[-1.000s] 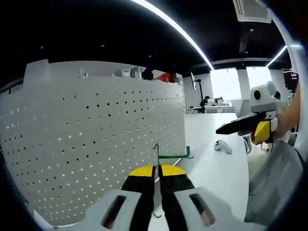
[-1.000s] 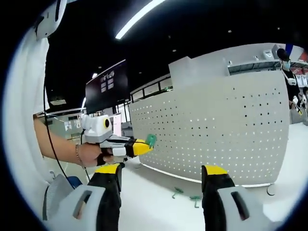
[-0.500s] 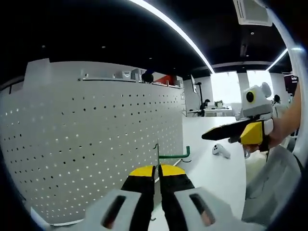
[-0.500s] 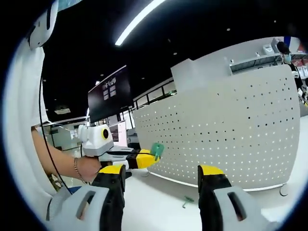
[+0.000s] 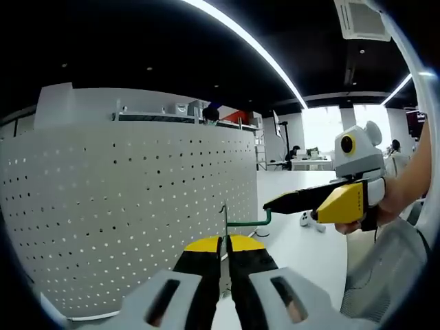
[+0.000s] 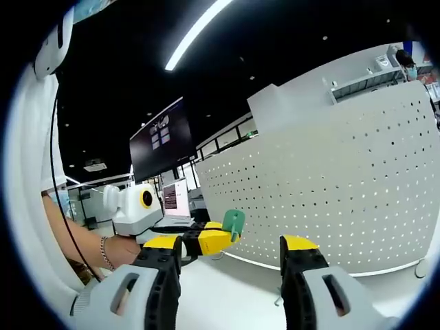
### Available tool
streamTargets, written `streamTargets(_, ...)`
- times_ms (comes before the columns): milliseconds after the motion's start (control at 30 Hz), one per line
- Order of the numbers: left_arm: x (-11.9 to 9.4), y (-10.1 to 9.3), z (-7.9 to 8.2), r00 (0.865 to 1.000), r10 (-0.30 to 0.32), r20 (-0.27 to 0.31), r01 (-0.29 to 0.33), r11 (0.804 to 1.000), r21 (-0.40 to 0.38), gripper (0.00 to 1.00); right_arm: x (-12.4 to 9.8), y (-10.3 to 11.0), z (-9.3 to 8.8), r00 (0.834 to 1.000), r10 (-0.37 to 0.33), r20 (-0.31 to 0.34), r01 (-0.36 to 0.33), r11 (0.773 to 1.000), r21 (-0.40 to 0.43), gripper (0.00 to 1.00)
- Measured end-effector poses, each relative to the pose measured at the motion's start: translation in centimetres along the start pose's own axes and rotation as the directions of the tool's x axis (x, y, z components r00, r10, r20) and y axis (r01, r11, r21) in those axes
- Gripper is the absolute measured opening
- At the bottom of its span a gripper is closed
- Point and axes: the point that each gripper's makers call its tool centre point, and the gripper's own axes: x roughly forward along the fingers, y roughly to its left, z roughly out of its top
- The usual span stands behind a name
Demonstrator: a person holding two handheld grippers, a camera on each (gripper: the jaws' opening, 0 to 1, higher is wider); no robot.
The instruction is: Insert the hook assembly into the mounting plate slot until the hook locks in place.
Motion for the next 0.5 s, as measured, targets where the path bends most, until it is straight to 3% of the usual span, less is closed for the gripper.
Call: streamTargets(500,0.3,-1.3,0.9,1.0,0.004,0.028,-0.003,1.0,-0.027,0.03,1.4,0.4,0.6,1.0,0.025,0.015,-0.025,1.0,0.011,0.53)
